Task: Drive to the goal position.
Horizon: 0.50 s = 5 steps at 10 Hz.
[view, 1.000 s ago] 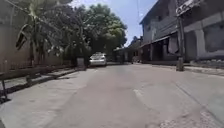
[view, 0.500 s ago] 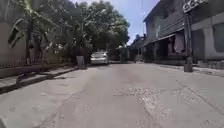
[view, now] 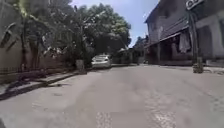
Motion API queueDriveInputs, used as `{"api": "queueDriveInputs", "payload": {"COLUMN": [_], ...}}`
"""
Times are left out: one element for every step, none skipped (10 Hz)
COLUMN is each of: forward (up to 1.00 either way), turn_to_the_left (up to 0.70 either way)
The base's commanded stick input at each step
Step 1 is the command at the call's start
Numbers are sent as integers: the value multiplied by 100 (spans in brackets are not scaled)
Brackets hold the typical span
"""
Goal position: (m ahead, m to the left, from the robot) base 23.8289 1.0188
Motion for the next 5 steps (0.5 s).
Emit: {"api": "queueDriveInputs", "payload": {"forward": [100,100,100,100,100], "turn_to_the_left": [1,1,1,1,1]}}
